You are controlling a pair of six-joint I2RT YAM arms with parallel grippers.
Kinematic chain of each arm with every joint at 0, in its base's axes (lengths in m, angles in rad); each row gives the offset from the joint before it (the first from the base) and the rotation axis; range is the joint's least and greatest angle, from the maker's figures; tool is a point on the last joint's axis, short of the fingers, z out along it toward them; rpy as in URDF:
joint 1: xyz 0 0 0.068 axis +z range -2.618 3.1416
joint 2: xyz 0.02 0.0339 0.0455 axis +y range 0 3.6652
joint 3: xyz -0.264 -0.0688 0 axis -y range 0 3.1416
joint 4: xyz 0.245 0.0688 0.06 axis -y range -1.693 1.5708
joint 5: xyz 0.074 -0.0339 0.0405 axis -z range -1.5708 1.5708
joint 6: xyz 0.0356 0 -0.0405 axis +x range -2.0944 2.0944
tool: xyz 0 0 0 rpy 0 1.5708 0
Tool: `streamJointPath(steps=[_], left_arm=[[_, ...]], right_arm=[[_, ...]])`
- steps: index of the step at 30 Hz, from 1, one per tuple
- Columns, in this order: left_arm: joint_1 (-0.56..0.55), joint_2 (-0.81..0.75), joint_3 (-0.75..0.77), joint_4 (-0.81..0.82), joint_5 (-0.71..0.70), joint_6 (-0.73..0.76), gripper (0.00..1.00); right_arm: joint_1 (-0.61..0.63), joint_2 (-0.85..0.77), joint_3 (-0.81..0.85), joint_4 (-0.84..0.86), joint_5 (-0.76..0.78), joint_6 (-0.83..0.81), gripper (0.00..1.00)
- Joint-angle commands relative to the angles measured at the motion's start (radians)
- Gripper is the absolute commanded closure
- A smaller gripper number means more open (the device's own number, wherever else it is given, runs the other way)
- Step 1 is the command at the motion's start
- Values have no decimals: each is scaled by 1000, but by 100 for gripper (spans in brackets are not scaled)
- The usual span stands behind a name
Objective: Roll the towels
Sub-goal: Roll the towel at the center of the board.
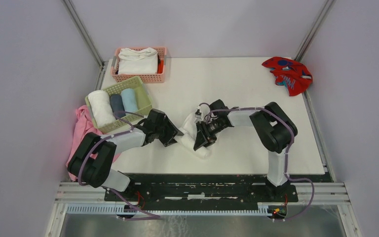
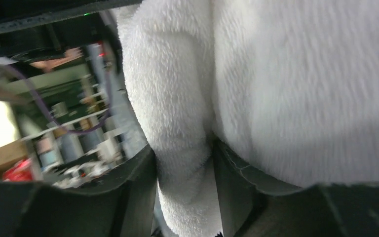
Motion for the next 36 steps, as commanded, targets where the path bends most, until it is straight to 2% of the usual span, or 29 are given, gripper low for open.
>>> streamJointPath(steps=[1, 5, 9, 12, 17, 22, 31, 34, 36], left_arm=[[-4, 54, -25, -108, -86, -21, 41], [-3, 65, -15, -139, -102, -24, 42], [-4, 67, -3, -150, -109, -24, 42], [-4, 68, 2, -155, -111, -21, 42], [-3, 72, -1, -156, -110, -20, 42], [-3, 78, 3, -161, -107, -20, 42], [1, 85, -3, -162, -109, -9, 42], [21, 83, -9, -162, -107, 0, 42], [39, 66, -13, -163, -107, 12, 40]], right_arm=[[13, -188, -29, -119, 371, -116, 47], [84, -343, -24, -184, 634, -175, 44], [232, -462, -12, -212, 946, -243, 42], [352, -498, -6, -204, 1134, -287, 41], [500, -467, 10, -189, 1342, -348, 40], [570, -349, 35, -201, 1437, -383, 39], [564, -145, 55, -206, 1472, -417, 39], [545, -111, 74, -232, 1425, -410, 45], [537, -115, 73, -242, 1370, -407, 57]])
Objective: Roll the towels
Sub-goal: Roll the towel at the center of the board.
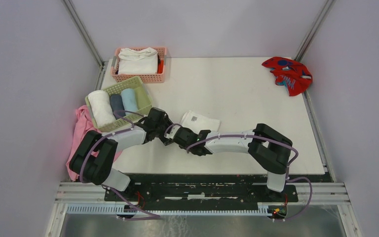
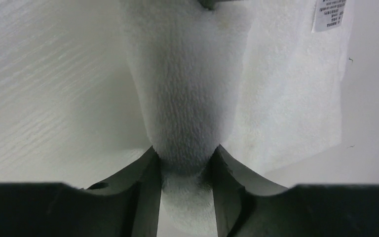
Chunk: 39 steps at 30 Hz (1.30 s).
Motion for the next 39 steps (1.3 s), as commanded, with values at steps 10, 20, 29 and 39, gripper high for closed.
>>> streamJointPath(steps=[10, 20, 29, 39], left_arm=[[43, -251, -28, -280, -253, 38, 25], [41, -472, -69, -329, -204, 11, 22], [38, -355, -85, -129, -82, -18, 22], [33, -162, -130, -103, -54, -35, 29]], right_arm=[[-176, 43, 63, -134, -692, 107, 86], [-362, 280, 245, -266, -1233, 162, 87], [-426, 420, 300, -240, -1407, 270, 83], [-465, 403, 265, -176, -1333, 354, 78]])
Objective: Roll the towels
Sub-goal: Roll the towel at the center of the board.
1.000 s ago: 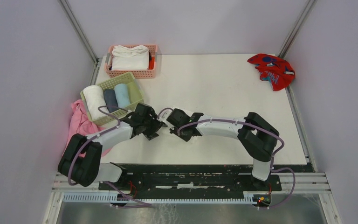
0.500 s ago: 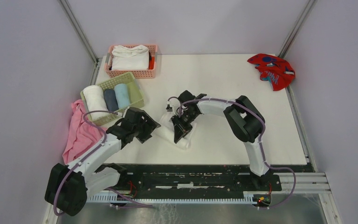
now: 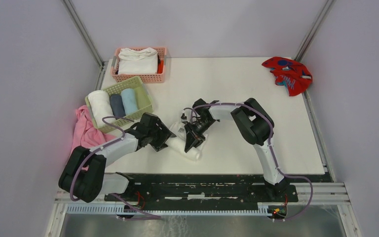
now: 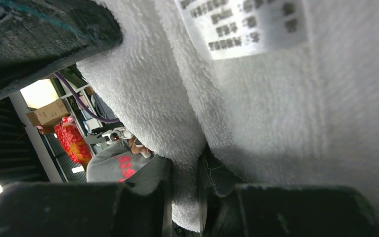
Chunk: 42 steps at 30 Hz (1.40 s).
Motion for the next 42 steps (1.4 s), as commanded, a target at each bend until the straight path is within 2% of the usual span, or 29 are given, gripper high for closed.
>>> streamJointPath(steps=[1, 7, 9, 10, 14, 18, 22, 26, 33, 39, 42], left_arm=[[-6, 40, -41, 9, 9, -31, 29], [-5, 81, -64, -3, -66, 29, 36], [-4, 113, -50, -4, -72, 54, 43], [-3, 133, -34, -7, -73, 69, 46], [-5, 180, 18, -34, -77, 109, 49], [-3, 228, 68, -56, -78, 148, 49], [-4, 270, 111, -71, -68, 176, 49], [-3, 302, 143, -88, -64, 201, 49], [-5, 350, 176, -94, -50, 228, 46], [-5, 364, 199, -97, -57, 245, 41], [-2, 366, 219, -100, -67, 250, 37]], right_arm=[[-9, 2, -37, 37, 164, 27, 78], [-9, -83, -76, 67, 316, 46, 72], [-7, -181, -113, 89, 408, 21, 64], [-1, -252, -143, 103, 500, 3, 58], [23, -417, -226, 158, 701, -53, 47], [123, -565, -277, 182, 950, -149, 41], [293, -651, -310, 231, 1217, -267, 38], [410, -638, -302, 258, 1399, -314, 38], [512, -490, -269, 265, 1537, -361, 37], [517, -385, -275, 249, 1545, -354, 39], [514, -361, -277, 236, 1525, -347, 45]])
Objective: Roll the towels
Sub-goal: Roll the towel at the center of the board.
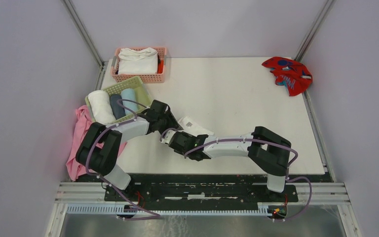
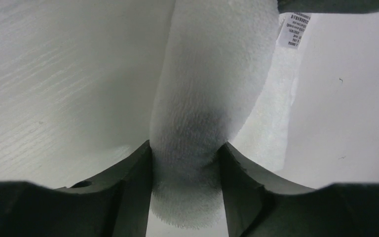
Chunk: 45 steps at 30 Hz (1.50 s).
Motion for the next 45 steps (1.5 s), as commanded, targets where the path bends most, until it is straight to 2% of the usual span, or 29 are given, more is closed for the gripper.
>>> streamJointPath(steps=[1, 5, 9, 11, 18, 23, 26, 31, 37, 41, 43, 45], left_arm=[[5, 67, -15, -120, -127, 94, 36], [11, 29, 11, -123, -142, 85, 32], [37, -69, 1, -104, -145, 83, 29], [54, -158, -25, -75, -141, 77, 29], [115, -432, -131, -1, -129, 12, 15], [115, -467, -208, 80, -21, -42, 14], [114, -436, -270, 186, 54, -95, 14], [94, -341, -291, 316, 120, -140, 13], [51, -217, -260, 375, 104, -164, 14], [34, -143, -261, 372, 66, -185, 22], [31, -110, -265, 347, 47, -194, 29], [33, -89, -267, 289, -1, -203, 31]], right_arm=[[-1, 44, 17, -29, -9, 13, 48], [-27, 49, 9, -44, -101, 40, 65], [-102, 3, -30, -32, -296, 69, 72], [-151, -20, -46, -21, -428, 87, 73], [-326, -12, -66, 26, -894, 157, 73], [-419, 57, -58, 99, -1209, 233, 73], [-466, 105, -73, 164, -1318, 297, 72], [-533, 183, -95, 218, -1414, 364, 69], [-560, 232, -92, 236, -1428, 409, 67], [-562, 208, -92, 213, -1373, 409, 64], [-563, 171, -90, 176, -1318, 389, 59], [-561, 115, -90, 133, -1245, 362, 53]])
